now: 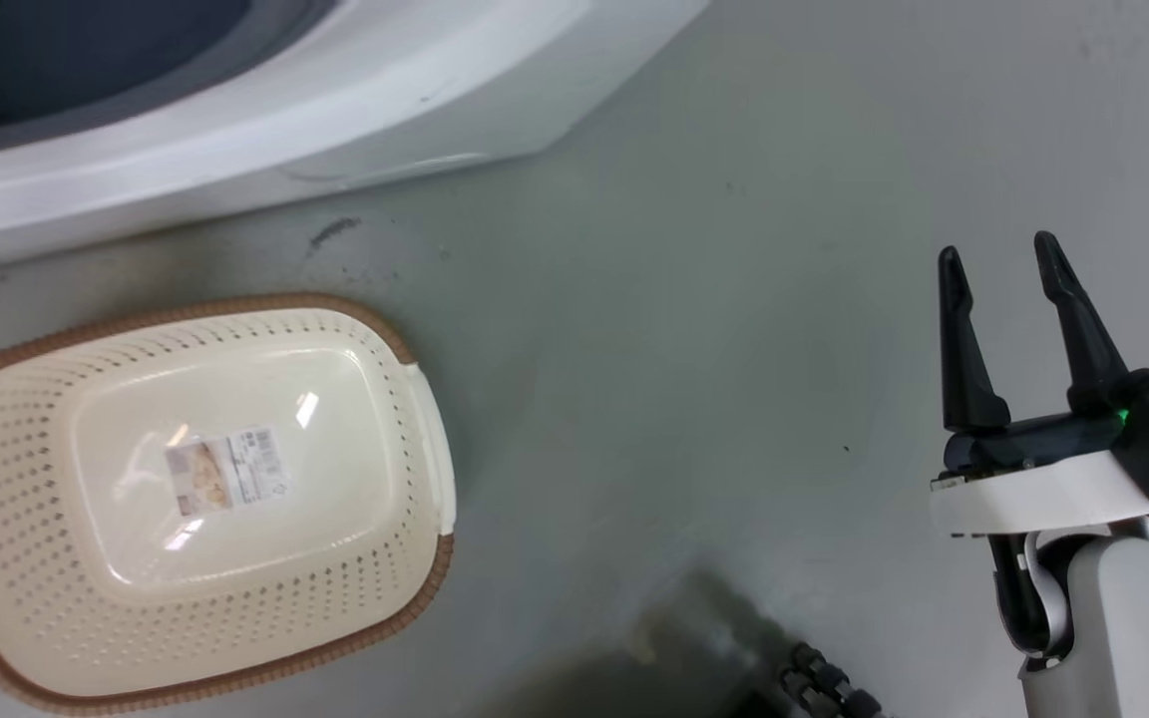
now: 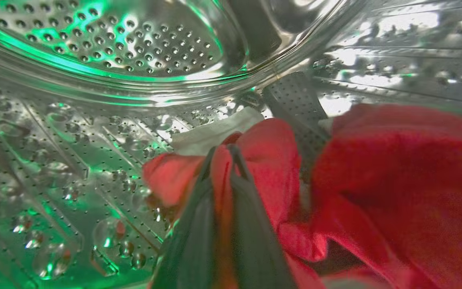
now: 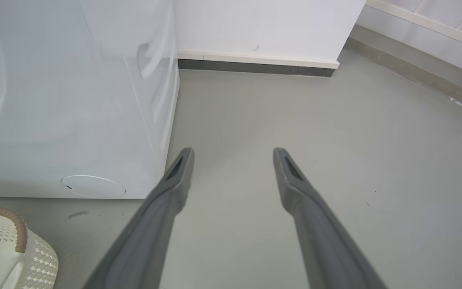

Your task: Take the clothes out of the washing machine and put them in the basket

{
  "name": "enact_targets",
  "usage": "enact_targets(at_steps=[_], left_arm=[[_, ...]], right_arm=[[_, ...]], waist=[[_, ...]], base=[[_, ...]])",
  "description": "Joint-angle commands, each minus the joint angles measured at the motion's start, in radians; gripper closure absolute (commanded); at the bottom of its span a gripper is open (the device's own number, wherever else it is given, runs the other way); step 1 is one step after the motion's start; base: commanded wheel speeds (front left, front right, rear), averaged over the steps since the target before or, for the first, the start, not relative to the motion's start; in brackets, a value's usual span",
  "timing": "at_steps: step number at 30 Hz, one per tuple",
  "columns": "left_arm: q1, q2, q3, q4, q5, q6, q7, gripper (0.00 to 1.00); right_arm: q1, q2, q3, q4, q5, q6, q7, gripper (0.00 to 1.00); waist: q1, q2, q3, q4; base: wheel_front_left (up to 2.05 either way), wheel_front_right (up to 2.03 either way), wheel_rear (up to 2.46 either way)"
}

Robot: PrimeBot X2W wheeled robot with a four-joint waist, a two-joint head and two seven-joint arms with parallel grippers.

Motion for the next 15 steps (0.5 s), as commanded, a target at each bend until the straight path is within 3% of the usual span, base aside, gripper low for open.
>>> enact_targets(at_steps=[1, 11, 15], left_arm=[[0.047, -0.023, 0.000, 0.010, -0.009, 0.006, -0.041, 1.00], [0.290, -0.165, 0.057, 0.072, -0.126, 0.029, -0.401, 1.00], [0.370, -0.212, 0.054, 0.082, -0.138, 0.032, -0.499, 1.00]], right_arm=[[-0.011, 0.000, -0.011, 0.004, -0.010, -0.001, -0.002, 0.00], [0.044, -0.001, -0.059, 0.028, -0.082, -0.001, -0.002, 0.00], [0.068, 0.000, -0.069, 0.036, -0.113, -0.001, -0.002, 0.00]], waist=[[0.0000, 0.0000, -0.065, 0.040], [0.0000, 0.0000, -0.279, 0.123], [0.0000, 0.0000, -0.350, 0.162]], base=[[0.00, 0.00, 0.00], [0.00, 0.00, 0.00], [0.00, 0.00, 0.00]])
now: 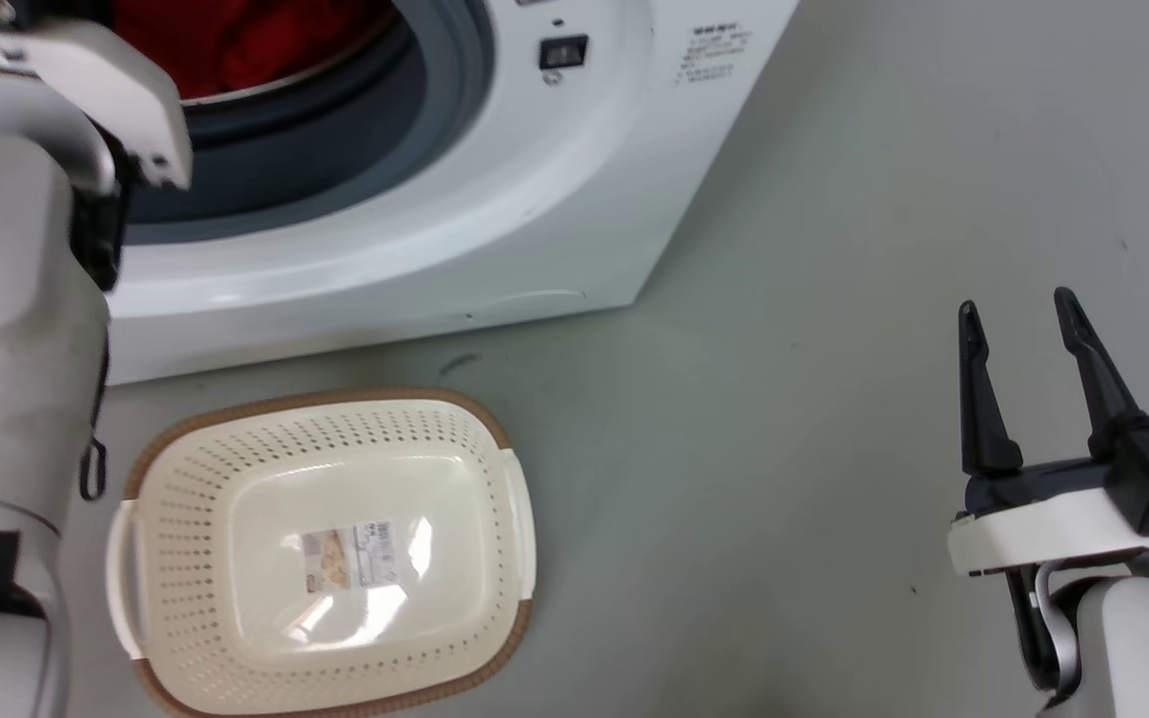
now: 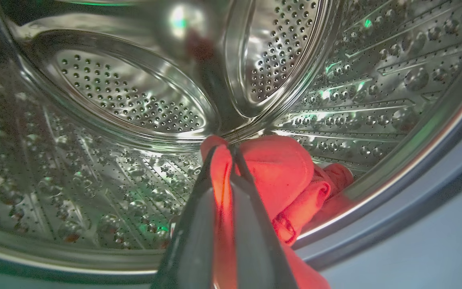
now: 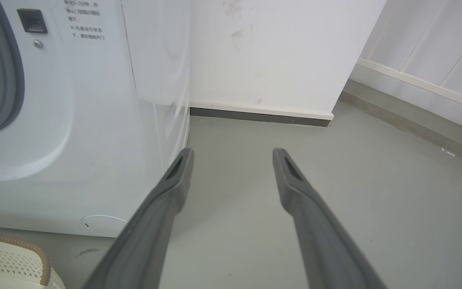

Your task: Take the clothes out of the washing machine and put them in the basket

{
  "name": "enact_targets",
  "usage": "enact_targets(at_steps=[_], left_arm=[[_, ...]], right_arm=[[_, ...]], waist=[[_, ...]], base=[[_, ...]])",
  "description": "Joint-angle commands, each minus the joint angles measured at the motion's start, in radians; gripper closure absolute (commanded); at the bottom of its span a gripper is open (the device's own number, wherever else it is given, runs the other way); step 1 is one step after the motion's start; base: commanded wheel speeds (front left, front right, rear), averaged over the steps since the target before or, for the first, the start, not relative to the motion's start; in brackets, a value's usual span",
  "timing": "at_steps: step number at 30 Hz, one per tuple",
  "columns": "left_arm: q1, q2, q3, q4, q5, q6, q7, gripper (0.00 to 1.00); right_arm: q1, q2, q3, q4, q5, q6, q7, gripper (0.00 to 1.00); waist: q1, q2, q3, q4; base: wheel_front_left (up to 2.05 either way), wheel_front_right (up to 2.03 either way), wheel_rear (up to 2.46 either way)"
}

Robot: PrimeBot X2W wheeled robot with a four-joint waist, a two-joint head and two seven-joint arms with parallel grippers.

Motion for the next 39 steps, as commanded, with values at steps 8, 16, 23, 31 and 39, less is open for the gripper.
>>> enact_targets(at_steps=[8, 16, 23, 31, 39], left_arm=[[0.229, -0.037, 0.055, -0.227, 0.006, 0.039, -0.057, 1.00], [0.457, -0.030, 0.128, -0.559, 0.064, 0.053, -0.056, 1.00], [0.641, -0.044, 0.178, -0.801, 0.086, 0.059, -0.055, 1.00], [0.830, -0.028, 0.146, -0.937, 0.074, 0.037, -0.032, 1.00], [0.920, -0.029, 0.122, -0.841, 0.065, 0.045, -0.013, 1.00]], right_arm=[[0.055, -0.001, -0.004, 0.013, -0.043, -0.001, -0.002, 0.00], [0.096, -0.001, 0.006, 0.029, -0.054, -0.001, -0.002, 0.00], [0.139, -0.001, 0.008, 0.042, -0.067, -0.001, -0.002, 0.00], [0.149, -0.001, -0.028, 0.030, -0.079, -0.001, -0.002, 0.00], [0.121, -0.001, -0.030, 0.020, -0.095, -0.001, -0.002, 0.00]], waist=[[0.0002, -0.0001, -0.194, 0.123], [0.0002, -0.0001, -0.274, 0.168], [0.0002, -0.0001, -0.342, 0.207], [0.0002, -0.0001, -0.347, 0.237], [0.0002, -0.0001, -0.271, 0.238]], base=[[0.00, 0.00, 0.00], [0.00, 0.00, 0.00], [0.00, 0.00, 0.00], [0.00, 0.00, 0.00], [0.00, 0.00, 0.00]])
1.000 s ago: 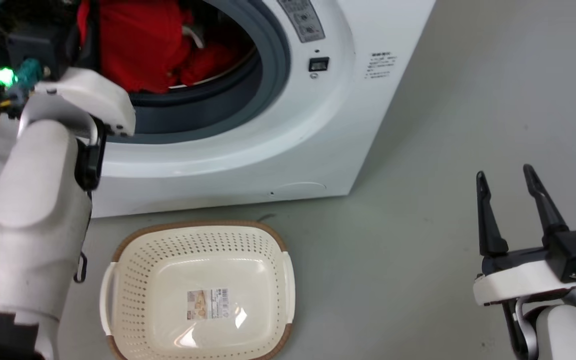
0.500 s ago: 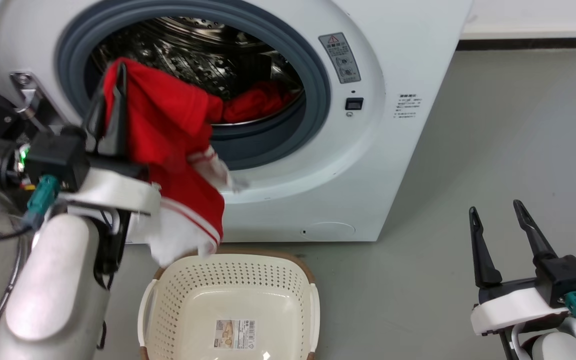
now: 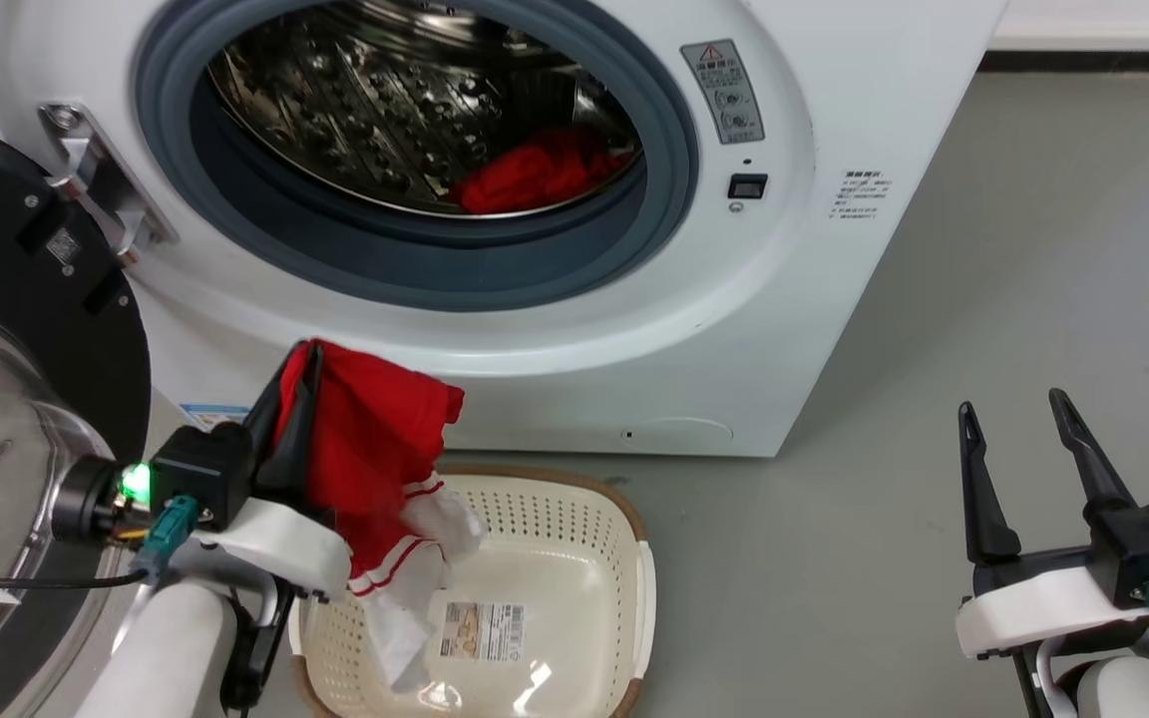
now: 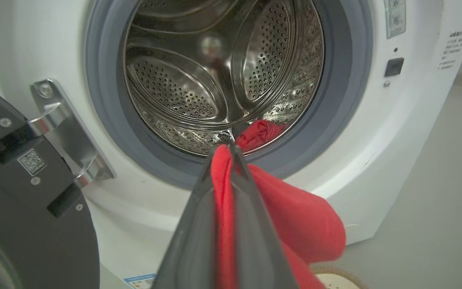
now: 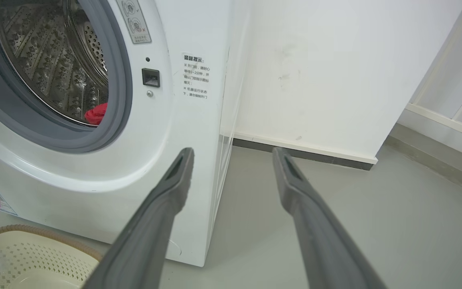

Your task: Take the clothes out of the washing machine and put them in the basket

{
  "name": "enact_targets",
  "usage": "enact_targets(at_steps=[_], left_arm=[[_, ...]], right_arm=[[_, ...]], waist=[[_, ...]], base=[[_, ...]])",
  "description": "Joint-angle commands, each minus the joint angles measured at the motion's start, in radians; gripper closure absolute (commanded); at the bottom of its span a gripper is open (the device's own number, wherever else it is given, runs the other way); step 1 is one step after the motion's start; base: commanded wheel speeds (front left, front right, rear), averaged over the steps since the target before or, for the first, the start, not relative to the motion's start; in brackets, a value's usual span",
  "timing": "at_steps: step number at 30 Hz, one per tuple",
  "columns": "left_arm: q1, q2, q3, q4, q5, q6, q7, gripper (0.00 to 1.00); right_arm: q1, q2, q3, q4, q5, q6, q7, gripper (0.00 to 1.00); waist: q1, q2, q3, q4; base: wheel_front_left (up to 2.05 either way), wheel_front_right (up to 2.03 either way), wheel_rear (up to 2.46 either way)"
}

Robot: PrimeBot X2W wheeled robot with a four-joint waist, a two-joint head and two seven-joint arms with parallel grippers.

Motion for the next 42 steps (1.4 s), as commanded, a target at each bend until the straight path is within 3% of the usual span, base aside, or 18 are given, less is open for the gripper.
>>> enact_targets(at_steps=[1, 7, 13, 25, 42], left_arm=[[0.015, -0.009, -0.009, 0.046, -0.007, -0.008, 0.002, 1.00], [-0.021, -0.011, -0.057, 0.230, 0.046, -0.007, -0.016, 1.00], [-0.083, -0.055, -0.082, 0.379, 0.058, -0.011, -0.030, 1.00], [-0.338, -0.128, -0.139, 0.782, 0.096, -0.081, -0.044, 1.00], [-0.507, -0.212, -0.120, 1.004, 0.084, -0.064, -0.044, 1.00]], right_arm=[[-0.015, 0.000, -0.002, -0.005, -0.009, -0.001, -0.002, 0.00], [-0.043, 0.000, -0.006, -0.021, -0.020, -0.001, -0.002, 0.00], [-0.077, 0.000, -0.016, -0.044, -0.030, -0.001, -0.002, 0.00], [-0.171, 0.000, -0.032, -0.139, -0.027, -0.001, -0.002, 0.00], [-0.196, 0.000, -0.075, -0.226, -0.031, -0.001, -0.002, 0.00]], waist=[[0.0001, -0.0001, 0.040, -0.003], [0.0001, -0.0001, 0.138, -0.016], [0.0001, -0.0001, 0.235, -0.018], [0.0001, -0.0001, 0.494, -0.050], [0.0001, -0.0001, 0.640, -0.061]], base=[[0.00, 0.00, 0.00], [0.00, 0.00, 0.00], [0.00, 0.00, 0.00], [0.00, 0.00, 0.00], [0.00, 0.00, 0.00]])
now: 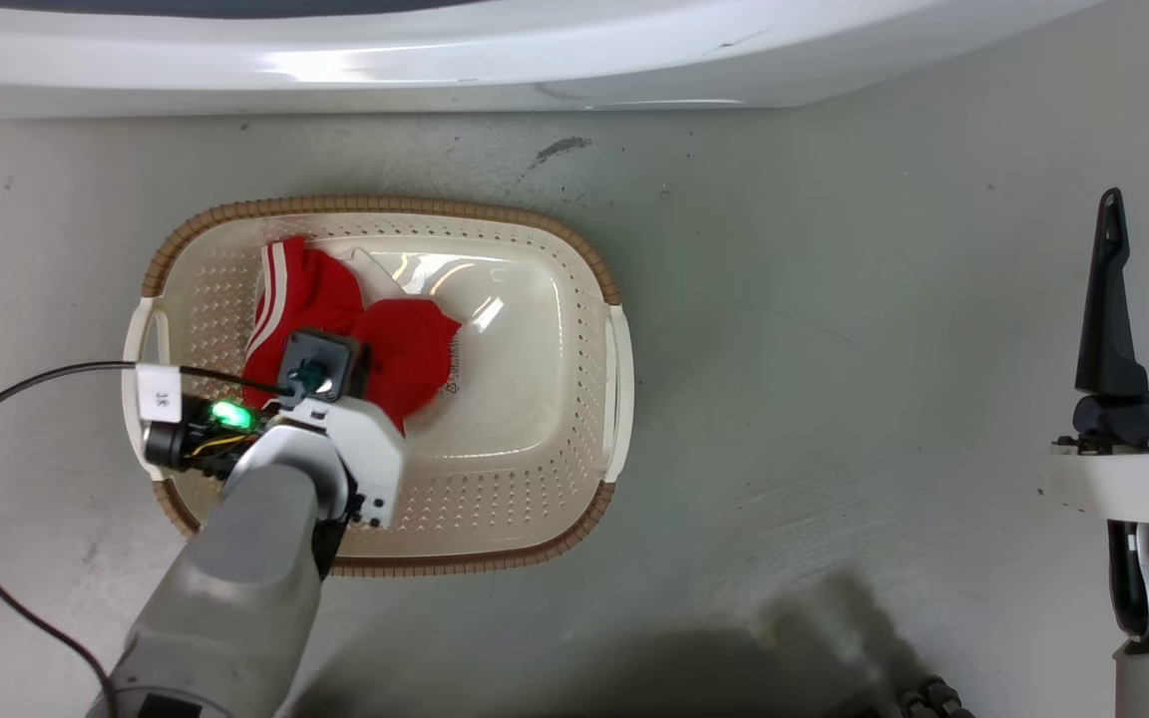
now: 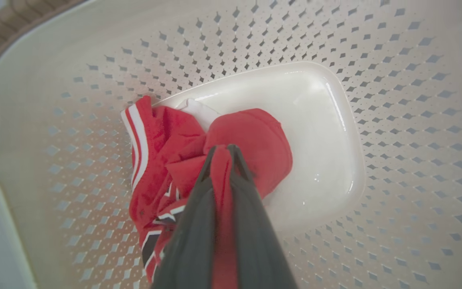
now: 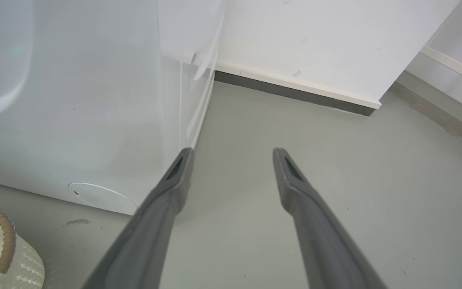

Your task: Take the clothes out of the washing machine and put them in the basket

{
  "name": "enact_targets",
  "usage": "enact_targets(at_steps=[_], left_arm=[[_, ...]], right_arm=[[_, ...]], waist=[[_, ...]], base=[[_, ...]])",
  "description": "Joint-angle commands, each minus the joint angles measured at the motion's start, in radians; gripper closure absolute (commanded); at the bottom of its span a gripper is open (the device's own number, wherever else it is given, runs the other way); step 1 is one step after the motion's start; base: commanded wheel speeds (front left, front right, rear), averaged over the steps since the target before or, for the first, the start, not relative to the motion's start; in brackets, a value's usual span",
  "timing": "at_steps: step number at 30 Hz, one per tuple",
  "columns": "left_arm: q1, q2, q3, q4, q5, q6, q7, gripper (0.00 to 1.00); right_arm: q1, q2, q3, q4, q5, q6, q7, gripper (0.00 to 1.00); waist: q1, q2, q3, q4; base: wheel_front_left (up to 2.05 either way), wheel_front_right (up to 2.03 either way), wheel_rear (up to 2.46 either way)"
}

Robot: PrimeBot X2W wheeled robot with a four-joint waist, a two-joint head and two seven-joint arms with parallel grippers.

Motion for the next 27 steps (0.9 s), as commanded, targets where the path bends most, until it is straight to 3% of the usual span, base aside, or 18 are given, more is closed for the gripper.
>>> enact_targets(at_steps=[1, 3, 5, 19, 27], left_arm=[[-0.015, -0.010, 0.006, 0.011, -0.009, 0.004, -0.003, 1.00], [-0.018, -0.017, 0.015, 0.035, -0.021, 0.006, -0.003, 1.00], [-0.017, -0.022, 0.014, 0.053, -0.022, 0.000, -0.003, 0.00], [0.170, -0.019, 0.058, -0.196, -0.021, -0.021, -0.003, 0.00], [0.267, 0.013, 0.112, -0.422, -0.018, -0.070, -0.003, 0.00]], right_arm=[[-0.010, -0.001, 0.002, -0.006, -0.007, -0.001, -0.002, 0.00], [-0.006, -0.001, 0.001, -0.004, -0.012, -0.001, -0.002, 0.00], [-0.005, -0.001, 0.002, 0.005, -0.017, -0.001, -0.002, 0.00], [0.029, -0.001, -0.016, 0.095, -0.017, -0.001, -0.002, 0.00], [0.055, -0.001, 0.000, 0.140, 0.001, -0.001, -0.002, 0.00]], waist=[[-0.0002, 0.0000, 0.004, 0.001], [-0.0002, 0.0000, 0.005, 0.004], [-0.0002, 0.0000, -0.003, 0.005], [-0.0002, 0.0000, -0.257, 0.047], [-0.0002, 0.0000, -0.359, 0.037]], base=[[0.00, 0.00, 0.00], [0.00, 0.00, 0.00], [0.00, 0.00, 0.00], [0.00, 0.00, 0.00], [0.00, 0.00, 0.00]])
